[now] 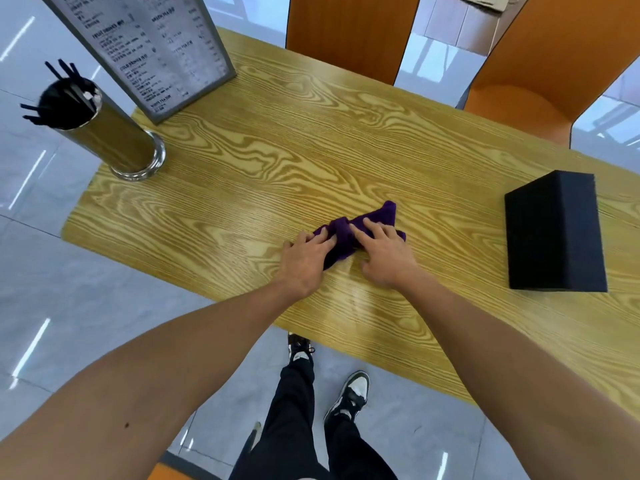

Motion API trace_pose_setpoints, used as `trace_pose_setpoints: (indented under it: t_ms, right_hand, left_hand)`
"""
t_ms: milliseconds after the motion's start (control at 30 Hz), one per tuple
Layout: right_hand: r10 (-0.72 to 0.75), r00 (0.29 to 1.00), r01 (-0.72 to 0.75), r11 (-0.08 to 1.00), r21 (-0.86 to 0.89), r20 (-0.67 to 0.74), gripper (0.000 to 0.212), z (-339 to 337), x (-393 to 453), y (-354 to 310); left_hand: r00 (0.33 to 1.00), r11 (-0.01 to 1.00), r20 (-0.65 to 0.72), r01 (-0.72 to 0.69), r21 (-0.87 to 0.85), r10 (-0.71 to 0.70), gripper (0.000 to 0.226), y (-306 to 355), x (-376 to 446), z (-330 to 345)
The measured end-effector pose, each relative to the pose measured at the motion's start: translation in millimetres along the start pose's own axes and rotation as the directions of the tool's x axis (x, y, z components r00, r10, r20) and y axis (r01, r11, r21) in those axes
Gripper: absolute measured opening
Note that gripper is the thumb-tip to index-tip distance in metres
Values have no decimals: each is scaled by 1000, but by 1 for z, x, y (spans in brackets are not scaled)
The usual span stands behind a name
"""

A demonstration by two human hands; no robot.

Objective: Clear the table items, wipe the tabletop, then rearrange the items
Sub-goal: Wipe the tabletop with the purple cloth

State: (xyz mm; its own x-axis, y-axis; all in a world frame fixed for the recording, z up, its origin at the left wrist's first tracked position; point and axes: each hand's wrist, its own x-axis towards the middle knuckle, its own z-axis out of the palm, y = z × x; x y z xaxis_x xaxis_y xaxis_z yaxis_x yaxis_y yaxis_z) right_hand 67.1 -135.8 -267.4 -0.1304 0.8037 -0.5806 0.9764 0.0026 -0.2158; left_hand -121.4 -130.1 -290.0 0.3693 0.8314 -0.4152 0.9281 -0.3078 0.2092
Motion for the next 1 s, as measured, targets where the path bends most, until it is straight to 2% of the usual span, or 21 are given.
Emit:
trace_pose_setpoints:
  t_ms: [433,667,1000]
  right_hand:
    - [-27,1000,27,997,-74,1,82,70,-98,33]
    - [-23,996,14,994,-109,-83,79,108,-146,61]
    - [76,977,-76,997,7,-199,78,154,-203,83]
  left_hand:
    - [999,1000,-18,28,6,-28,66,78,-94,50]
    - [1000,1000,-18,15,-17,-15,57,121,-127,75]
    - [997,996,-23,-81,-42,80,51,160,-155,97]
